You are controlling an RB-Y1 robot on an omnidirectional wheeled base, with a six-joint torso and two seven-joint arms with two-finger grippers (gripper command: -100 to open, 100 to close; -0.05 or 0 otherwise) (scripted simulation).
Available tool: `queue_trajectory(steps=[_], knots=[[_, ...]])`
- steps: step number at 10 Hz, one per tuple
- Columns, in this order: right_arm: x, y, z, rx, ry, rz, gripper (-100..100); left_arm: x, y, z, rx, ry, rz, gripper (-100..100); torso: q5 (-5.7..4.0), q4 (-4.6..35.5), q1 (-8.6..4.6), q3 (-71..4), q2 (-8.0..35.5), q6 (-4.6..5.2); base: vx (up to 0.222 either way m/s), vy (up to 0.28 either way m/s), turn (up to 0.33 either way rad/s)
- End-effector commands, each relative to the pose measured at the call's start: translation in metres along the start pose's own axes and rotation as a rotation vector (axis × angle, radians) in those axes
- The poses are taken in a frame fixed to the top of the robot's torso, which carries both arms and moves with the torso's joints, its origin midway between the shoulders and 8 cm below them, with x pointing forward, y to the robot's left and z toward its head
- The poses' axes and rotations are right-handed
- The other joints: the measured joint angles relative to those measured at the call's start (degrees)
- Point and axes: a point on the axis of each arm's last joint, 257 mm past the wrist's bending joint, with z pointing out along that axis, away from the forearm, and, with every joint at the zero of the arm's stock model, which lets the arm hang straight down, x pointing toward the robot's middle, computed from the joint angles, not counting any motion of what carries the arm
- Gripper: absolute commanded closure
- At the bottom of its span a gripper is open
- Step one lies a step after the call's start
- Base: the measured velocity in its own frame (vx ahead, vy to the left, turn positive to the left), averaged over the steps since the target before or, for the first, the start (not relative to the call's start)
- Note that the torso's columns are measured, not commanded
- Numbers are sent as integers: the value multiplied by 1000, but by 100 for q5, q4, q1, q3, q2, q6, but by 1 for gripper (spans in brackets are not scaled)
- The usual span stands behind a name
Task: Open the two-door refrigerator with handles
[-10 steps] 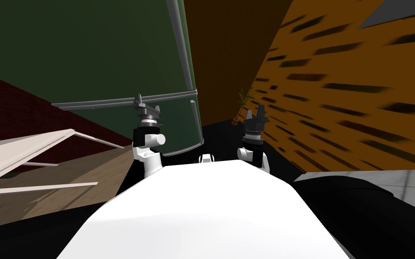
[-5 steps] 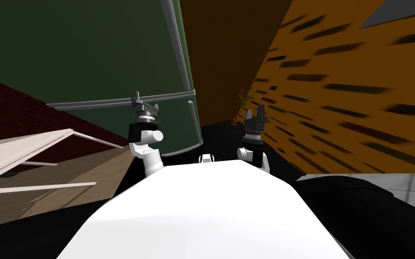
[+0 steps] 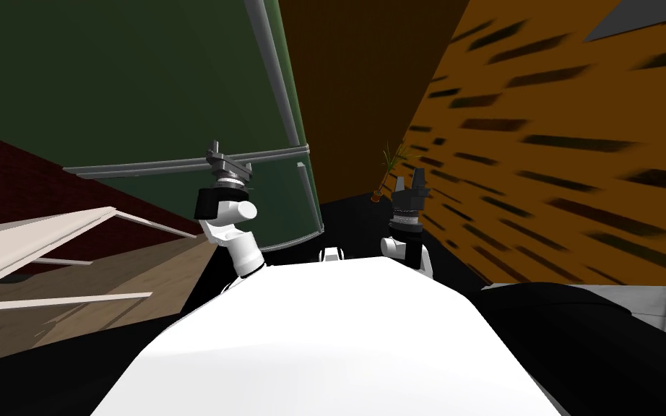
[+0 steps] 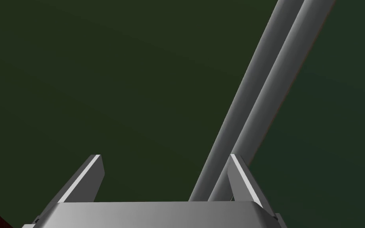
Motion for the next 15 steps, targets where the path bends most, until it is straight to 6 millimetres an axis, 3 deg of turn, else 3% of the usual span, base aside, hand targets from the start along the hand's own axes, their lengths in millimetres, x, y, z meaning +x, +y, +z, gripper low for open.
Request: queue_trajectory(steps=[1,15], knots=[[0,0,0,0,0,0,0,-5,1,13,-35,-20,-47,-100,0,0,2,1,2,0,24,-73,22],[0,0,0,0,0,0,0,0,23,53,-251,-55,-272,-100,-2,-1,-4,0,0,0,19,-57,14]])
